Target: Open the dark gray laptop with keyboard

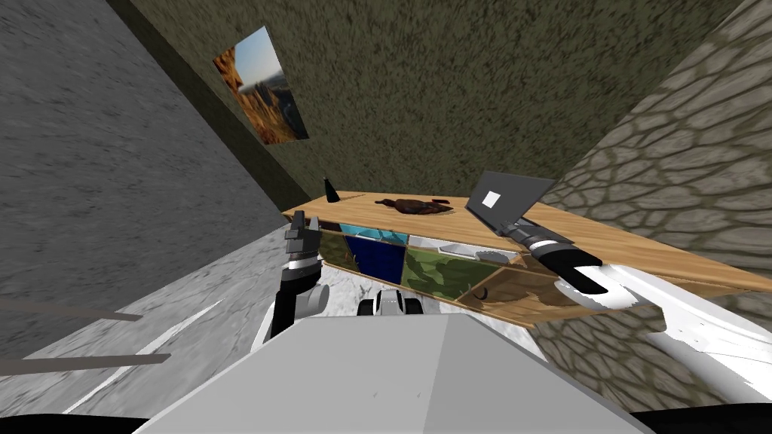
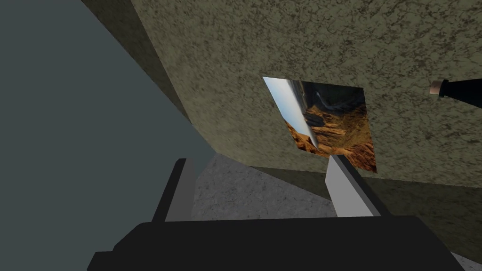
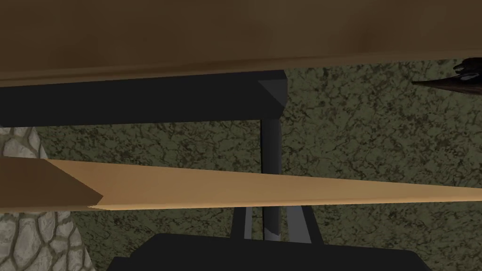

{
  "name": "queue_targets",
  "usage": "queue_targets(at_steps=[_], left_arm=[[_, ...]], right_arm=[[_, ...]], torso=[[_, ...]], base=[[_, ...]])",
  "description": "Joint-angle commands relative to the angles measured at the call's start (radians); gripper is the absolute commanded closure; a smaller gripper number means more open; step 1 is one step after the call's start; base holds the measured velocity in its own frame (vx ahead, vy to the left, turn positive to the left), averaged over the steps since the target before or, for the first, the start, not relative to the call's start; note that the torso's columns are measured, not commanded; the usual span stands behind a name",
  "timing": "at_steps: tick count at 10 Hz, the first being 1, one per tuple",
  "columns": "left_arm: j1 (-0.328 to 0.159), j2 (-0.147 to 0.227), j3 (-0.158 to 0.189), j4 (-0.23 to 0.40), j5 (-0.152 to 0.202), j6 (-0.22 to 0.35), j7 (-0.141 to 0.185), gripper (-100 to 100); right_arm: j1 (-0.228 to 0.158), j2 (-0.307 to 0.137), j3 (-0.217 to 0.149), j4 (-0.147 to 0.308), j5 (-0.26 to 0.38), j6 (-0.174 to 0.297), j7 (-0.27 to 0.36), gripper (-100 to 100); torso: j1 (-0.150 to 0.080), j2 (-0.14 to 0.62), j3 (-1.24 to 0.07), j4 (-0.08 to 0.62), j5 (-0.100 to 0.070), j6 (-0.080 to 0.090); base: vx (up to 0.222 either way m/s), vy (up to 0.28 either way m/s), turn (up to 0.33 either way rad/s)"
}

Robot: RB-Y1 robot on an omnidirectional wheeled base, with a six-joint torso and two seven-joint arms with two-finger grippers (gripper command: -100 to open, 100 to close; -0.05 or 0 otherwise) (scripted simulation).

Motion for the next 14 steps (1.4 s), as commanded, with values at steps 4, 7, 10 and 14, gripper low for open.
queue_targets(at_steps=[4, 7, 10, 14], left_arm=[[0.000, 0.000, 0.000, 0.000, 0.000, 0.000, 0.000, 0], [0.000, 0.000, 0.000, 0.000, 0.000, 0.000, 0.000, 0], [0.000, 0.000, 0.000, 0.000, 0.000, 0.000, 0.000, 0], [0.000, 0.000, 0.000, 0.000, 0.000, 0.000, 0.000, 0]], right_arm=[[-0.046, 0.026, 0.023, 0.055, -0.107, 0.000, -0.097, 100], [-0.055, 0.027, 0.022, 0.056, -0.133, -0.003, -0.117, 100], [-0.091, 0.061, 0.038, 0.086, -0.202, -0.001, -0.179, 100], [-0.133, 0.103, 0.059, 0.125, -0.285, 0.001, -0.252, 100]], torso=[[-0.004, 0.000, 0.000, -0.001, -0.003, 0.003], [-0.006, -0.001, 0.000, -0.002, -0.005, 0.003], [-0.003, -0.002, -0.001, -0.003, -0.004, 0.000], [-0.003, -0.003, 0.000, -0.006, -0.008, 0.001]], base=[[-0.035, -0.020, 0.037], [-0.026, -0.018, 0.033], [-0.035, -0.026, 0.044], [-0.036, -0.027, 0.030]])
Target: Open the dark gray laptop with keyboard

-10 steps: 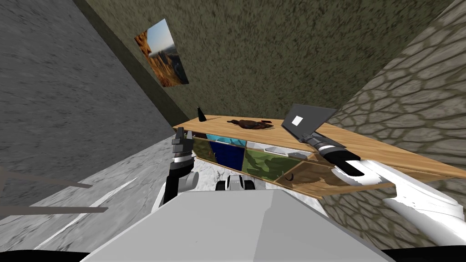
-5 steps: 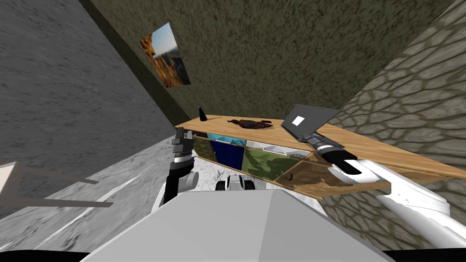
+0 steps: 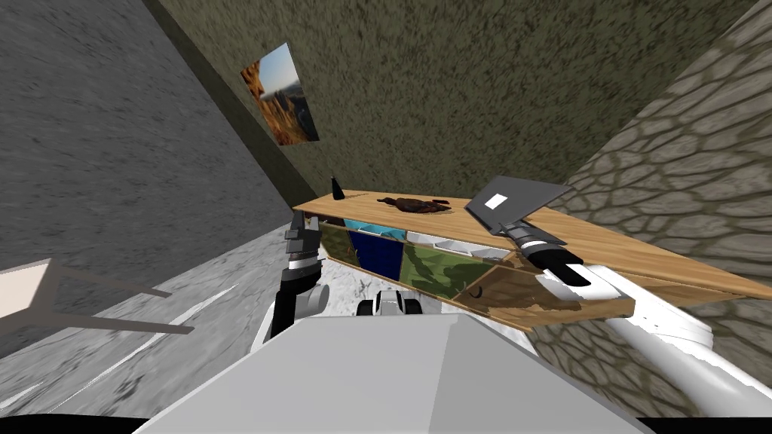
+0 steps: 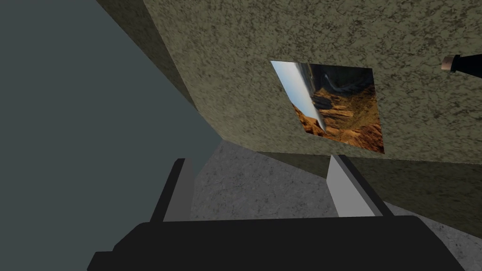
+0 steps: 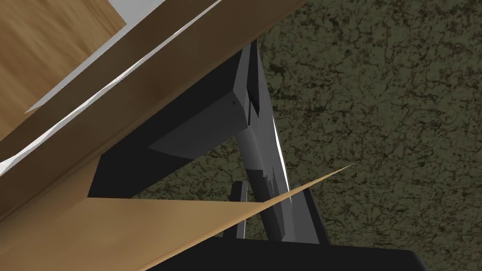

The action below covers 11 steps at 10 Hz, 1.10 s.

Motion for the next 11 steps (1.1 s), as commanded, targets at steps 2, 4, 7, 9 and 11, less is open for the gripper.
queue_targets(at_steps=[2, 4, 7, 9, 11], left_arm=[[0.000, 0.000, 0.000, 0.000, 0.000, 0.000, 0.000, 0], [0.000, 0.000, 0.000, 0.000, 0.000, 0.000, 0.000, 0], [0.000, 0.000, 0.000, 0.000, 0.000, 0.000, 0.000, 0], [0.000, 0.000, 0.000, 0.000, 0.000, 0.000, 0.000, 0], [0.000, 0.000, 0.000, 0.000, 0.000, 0.000, 0.000, 0]], right_arm=[[-0.025, 0.039, 0.028, 0.037, -0.061, 0.003, -0.055, 100], [-0.006, -0.004, -0.001, -0.016, -0.064, 0.028, -0.069, -100], [0.031, -0.073, -0.021, -0.072, -0.089, 0.077, -0.113, -100], [0.050, -0.107, -0.031, -0.100, -0.102, 0.101, -0.135, -100], [0.069, -0.141, -0.041, -0.128, -0.115, 0.125, -0.157, -100]], torso=[[0.000, 0.000, 0.000, -0.001, -0.001, 0.000], [0.000, -0.001, -0.002, 0.001, 0.003, 0.000], [0.005, 0.001, -0.001, 0.005, 0.009, -0.001], [0.008, 0.003, 0.000, 0.006, 0.011, -0.002], [0.008, 0.004, 0.001, 0.007, 0.011, -0.002]], base=[[-0.031, -0.026, 0.025], [-0.005, 0.002, -0.005], [0.012, 0.014, -0.020], [0.013, 0.008, -0.015], [0.006, 0.010, -0.016]])
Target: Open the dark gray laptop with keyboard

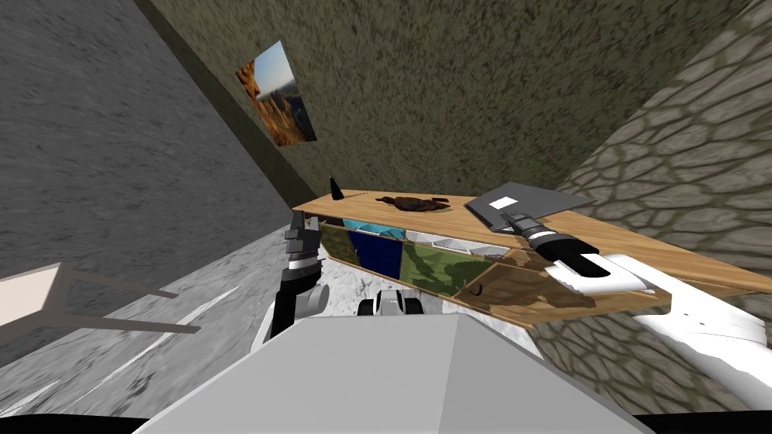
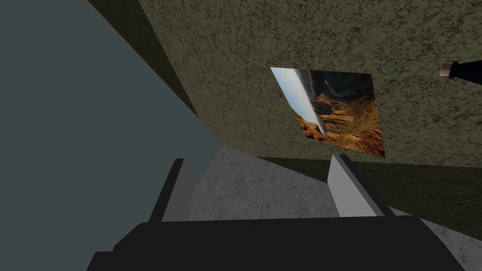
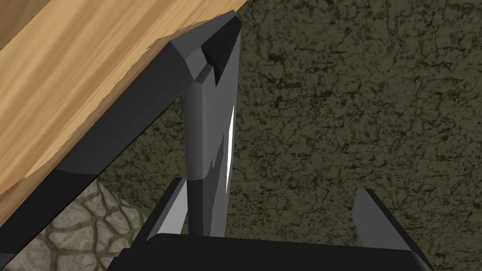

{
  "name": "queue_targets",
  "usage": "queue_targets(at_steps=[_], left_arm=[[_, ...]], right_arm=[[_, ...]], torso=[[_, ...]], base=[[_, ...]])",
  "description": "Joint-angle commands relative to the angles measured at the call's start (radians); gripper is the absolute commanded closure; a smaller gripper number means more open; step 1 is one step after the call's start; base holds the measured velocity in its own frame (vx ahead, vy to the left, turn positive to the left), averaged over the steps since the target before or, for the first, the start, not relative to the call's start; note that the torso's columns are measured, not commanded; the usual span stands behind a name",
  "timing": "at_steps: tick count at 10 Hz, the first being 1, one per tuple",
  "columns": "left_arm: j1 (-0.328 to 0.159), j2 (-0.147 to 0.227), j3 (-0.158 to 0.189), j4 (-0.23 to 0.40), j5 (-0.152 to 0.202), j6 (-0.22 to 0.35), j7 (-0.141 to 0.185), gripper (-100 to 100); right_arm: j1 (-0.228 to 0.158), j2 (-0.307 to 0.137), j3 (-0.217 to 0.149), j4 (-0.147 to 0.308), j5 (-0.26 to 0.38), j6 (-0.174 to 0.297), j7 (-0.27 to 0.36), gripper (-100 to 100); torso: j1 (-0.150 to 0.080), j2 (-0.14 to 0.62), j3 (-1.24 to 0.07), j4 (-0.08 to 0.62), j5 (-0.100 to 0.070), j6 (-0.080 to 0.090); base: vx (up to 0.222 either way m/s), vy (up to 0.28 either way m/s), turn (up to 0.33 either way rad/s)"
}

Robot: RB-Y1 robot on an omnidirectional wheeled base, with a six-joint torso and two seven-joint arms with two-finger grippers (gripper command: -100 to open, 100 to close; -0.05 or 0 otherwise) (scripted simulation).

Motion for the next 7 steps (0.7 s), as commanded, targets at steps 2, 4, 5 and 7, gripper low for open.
queue_targets(at_steps=[2, 4, 5, 7], left_arm=[[0.000, 0.000, 0.000, 0.000, 0.000, 0.000, 0.000, 0], [0.000, 0.000, 0.000, 0.000, 0.000, 0.000, 0.000, 0], [0.000, 0.000, 0.000, 0.000, 0.000, 0.000, 0.000, 0], [0.000, 0.000, 0.000, 0.000, 0.000, 0.000, 0.000, 0]], right_arm=[[0.011, -0.017, -0.004, -0.015, -0.007, 0.016, -0.013, 0], [0.012, -0.016, -0.002, -0.014, -0.007, 0.016, -0.013, 0], [0.012, -0.016, -0.002, -0.014, -0.007, 0.017, -0.013, 0], [0.013, -0.015, -0.001, -0.013, -0.007, 0.017, -0.013, 0]], torso=[[0.001, 0.000, 0.000, 0.001, 0.001, 0.000], [0.001, 0.000, 0.000, 0.001, 0.001, 0.000], [0.001, 0.000, 0.000, 0.000, 0.001, 0.000], [0.001, 0.000, 0.000, 0.000, 0.001, 0.000]], base=[[0.000, 0.000, 0.000], [0.000, 0.000, 0.000], [0.000, 0.000, 0.000], [0.000, 0.000, 0.000]])
